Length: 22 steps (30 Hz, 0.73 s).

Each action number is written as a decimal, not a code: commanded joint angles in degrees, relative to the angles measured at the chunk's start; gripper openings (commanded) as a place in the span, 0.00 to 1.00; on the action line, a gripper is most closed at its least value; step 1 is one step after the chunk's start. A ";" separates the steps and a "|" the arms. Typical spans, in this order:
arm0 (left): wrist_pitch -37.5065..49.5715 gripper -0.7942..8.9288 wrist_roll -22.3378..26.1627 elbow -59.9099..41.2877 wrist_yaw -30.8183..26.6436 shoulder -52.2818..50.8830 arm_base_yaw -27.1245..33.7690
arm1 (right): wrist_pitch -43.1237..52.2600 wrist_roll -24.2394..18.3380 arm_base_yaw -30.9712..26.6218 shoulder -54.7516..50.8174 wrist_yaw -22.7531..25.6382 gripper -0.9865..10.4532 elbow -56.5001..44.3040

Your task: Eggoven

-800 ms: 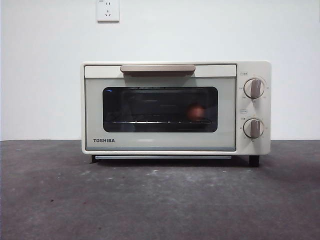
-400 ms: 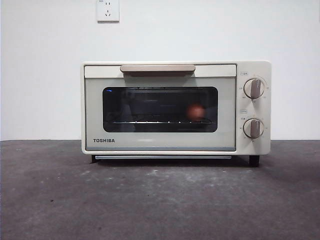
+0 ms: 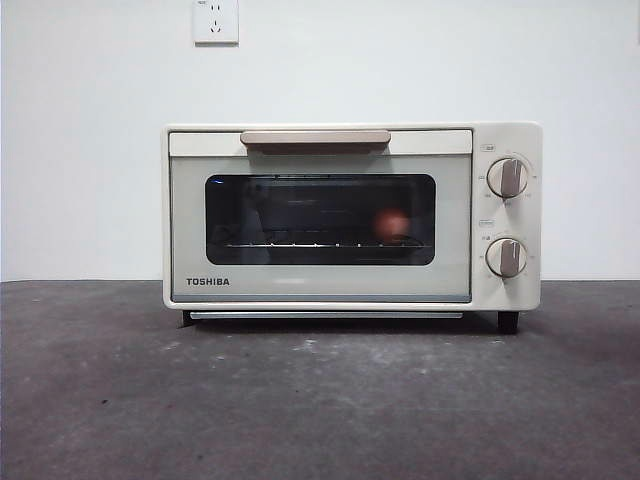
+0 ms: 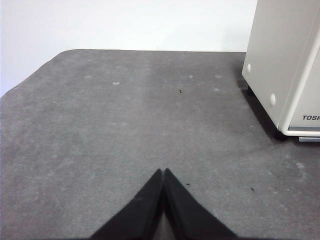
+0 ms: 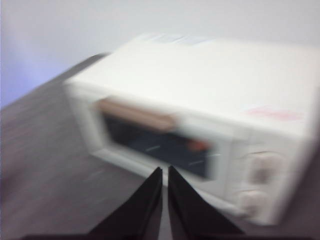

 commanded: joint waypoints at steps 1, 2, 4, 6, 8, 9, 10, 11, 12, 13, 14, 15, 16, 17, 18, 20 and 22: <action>-0.09 0.09 -0.52 -1.38 0.26 -0.11 0.15 | 0.63 -4.72 -6.64 -2.49 -1.97 0.09 -1.51; -0.09 0.09 -0.52 -1.38 0.26 -0.11 0.15 | 0.90 -4.72 -9.38 -3.50 -4.52 0.09 -2.60; -0.09 0.09 -0.52 -1.38 0.26 -0.11 0.15 | 2.36 -4.72 -15.78 -6.12 -9.66 0.09 -5.95; -0.09 0.09 -0.52 -1.38 0.26 -0.11 0.15 | 4.76 -4.90 -22.03 -9.53 -11.43 0.09 -9.97; -0.09 0.09 -0.50 -1.38 0.26 -0.11 0.15 | 7.17 -5.05 -26.88 -12.81 -11.43 0.09 -13.49; -0.09 0.09 -0.52 -1.38 0.26 -0.11 0.15 | 8.63 -5.44 -29.38 -14.86 -11.43 0.09 -15.58; -0.09 0.09 -0.52 -1.38 0.26 -0.11 0.15 | 10.38 -5.95 -31.56 -16.87 -11.45 0.09 -17.68; -0.09 0.09 -0.52 -1.38 0.26 -0.11 0.15 | 11.76 -6.32 -33.18 -18.51 -11.43 0.09 -19.41; -0.09 0.09 -0.52 -1.38 0.26 -0.11 0.15 | 13.62 -6.49 -34.82 -20.28 -11.43 0.09 -21.42; -0.09 0.09 -0.52 -1.38 0.26 -0.11 0.15 | 15.19 -6.51 -36.22 -22.08 -11.41 0.09 -23.41; -0.09 0.09 -0.52 -1.38 0.26 -0.11 0.15 | 16.63 -6.54 -37.22 -23.63 -11.39 0.09 -25.03; -0.09 0.09 -0.52 -1.38 0.26 -0.11 0.15 | 17.64 -6.56 -38.23 -25.38 -11.37 0.09 -26.73; -0.09 0.09 -0.52 -1.38 0.26 -0.11 0.15 | 18.45 -6.75 -39.15 -27.10 -11.15 0.09 -28.33; -0.09 0.09 -0.52 -1.38 0.26 -0.11 0.15 | 19.12 -6.78 -39.80 -28.50 -10.93 0.09 -29.62; -0.09 0.09 -0.52 -1.38 0.26 -0.11 0.15 | 19.52 -6.84 -40.50 -30.16 -10.78 0.09 -31.10; -0.09 0.09 -0.52 -1.38 0.26 -0.11 0.15 | 19.54 -6.93 -41.22 -33.05 -10.64 0.09 -33.46; -0.09 0.09 -0.52 -1.38 0.26 -0.11 0.15 | 19.45 -6.88 -41.38 -35.78 -10.54 0.09 -35.93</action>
